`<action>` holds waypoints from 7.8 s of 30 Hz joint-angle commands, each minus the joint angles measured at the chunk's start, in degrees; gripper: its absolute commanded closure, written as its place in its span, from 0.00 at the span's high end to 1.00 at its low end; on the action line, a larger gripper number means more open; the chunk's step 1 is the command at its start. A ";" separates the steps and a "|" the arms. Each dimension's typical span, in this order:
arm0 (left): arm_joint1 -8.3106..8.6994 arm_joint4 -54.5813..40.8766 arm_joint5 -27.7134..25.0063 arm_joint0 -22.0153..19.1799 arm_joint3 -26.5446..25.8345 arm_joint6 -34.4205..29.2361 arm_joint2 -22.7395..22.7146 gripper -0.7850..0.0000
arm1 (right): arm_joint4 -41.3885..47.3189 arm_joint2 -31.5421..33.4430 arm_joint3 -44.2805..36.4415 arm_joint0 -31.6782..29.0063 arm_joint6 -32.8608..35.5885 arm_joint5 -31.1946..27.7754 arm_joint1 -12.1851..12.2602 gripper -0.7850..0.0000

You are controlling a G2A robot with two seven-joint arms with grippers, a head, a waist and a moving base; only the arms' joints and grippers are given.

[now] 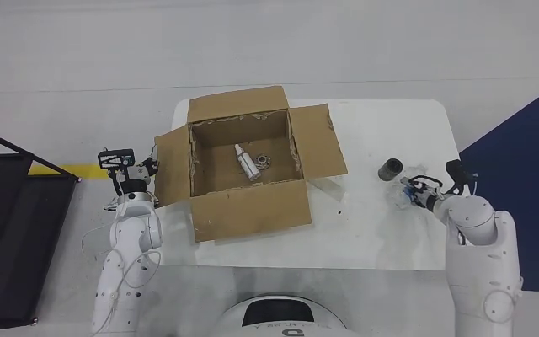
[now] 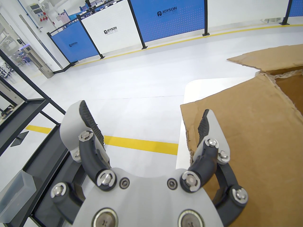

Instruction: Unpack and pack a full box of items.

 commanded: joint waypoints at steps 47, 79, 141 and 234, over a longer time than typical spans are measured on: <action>0.00 0.00 0.00 0.00 0.00 0.00 0.00 1.00 | 2.38 -20.77 -41.70 -4.83 -5.63 -14.79 -1.16 0.00; 0.00 0.00 0.00 0.00 0.00 0.00 0.00 1.00 | -25.80 -72.95 9.77 40.66 5.67 5.85 -11.83 0.38; 0.00 0.00 0.00 0.00 0.00 0.00 0.00 1.00 | -27.56 -19.87 2.09 15.78 10.51 13.02 -0.70 0.67; 0.00 0.00 0.00 0.00 0.00 0.00 0.00 1.00 | -17.56 -79.84 17.80 46.15 4.47 1.46 -18.26 0.69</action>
